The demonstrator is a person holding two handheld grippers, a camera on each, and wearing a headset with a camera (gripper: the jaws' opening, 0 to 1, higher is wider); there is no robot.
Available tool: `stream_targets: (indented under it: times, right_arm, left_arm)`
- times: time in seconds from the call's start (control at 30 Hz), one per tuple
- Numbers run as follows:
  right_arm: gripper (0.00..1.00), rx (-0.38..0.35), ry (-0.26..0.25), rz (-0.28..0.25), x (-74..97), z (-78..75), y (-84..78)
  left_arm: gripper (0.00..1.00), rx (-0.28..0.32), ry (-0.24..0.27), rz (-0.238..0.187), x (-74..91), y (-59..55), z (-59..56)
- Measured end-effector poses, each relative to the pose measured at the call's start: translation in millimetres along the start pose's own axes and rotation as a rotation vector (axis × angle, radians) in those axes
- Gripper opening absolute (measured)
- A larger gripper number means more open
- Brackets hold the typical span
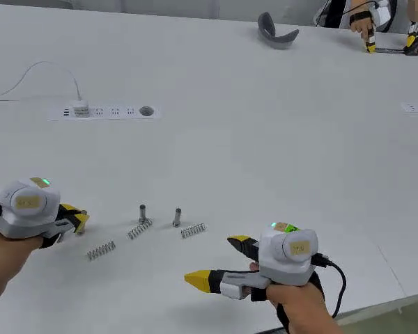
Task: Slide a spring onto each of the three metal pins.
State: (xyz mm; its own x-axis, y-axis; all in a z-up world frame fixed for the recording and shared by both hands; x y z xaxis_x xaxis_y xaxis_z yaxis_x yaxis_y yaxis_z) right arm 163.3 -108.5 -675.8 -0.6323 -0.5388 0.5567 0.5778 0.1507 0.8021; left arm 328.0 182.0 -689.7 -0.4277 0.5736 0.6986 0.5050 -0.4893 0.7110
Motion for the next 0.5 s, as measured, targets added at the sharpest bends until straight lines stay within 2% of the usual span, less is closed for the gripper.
stream_targets:
  times: [0.5]
  right_arm:
    - [0.81,0.004,0.009,0.002,-1.8,2.9,0.7]
  left_arm:
    - [0.08,0.02,0.012,-0.017,8.0,-8.2,0.9]
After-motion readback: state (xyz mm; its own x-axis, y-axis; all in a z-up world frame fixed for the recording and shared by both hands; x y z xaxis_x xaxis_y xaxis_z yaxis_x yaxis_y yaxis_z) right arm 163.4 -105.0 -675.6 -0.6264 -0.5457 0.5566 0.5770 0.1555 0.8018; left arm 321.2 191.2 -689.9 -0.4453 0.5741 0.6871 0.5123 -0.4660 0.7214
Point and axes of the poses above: the centre of the closed fingertips' face, and the gripper's own axes: x roughly backward along the fingers, z roughly to its left, y roughly out of its top, the point moved 9 cm from there along x, roughly backward along the fingers, and after that the axes turned 8 degrees about x, right-handed, at the moved point
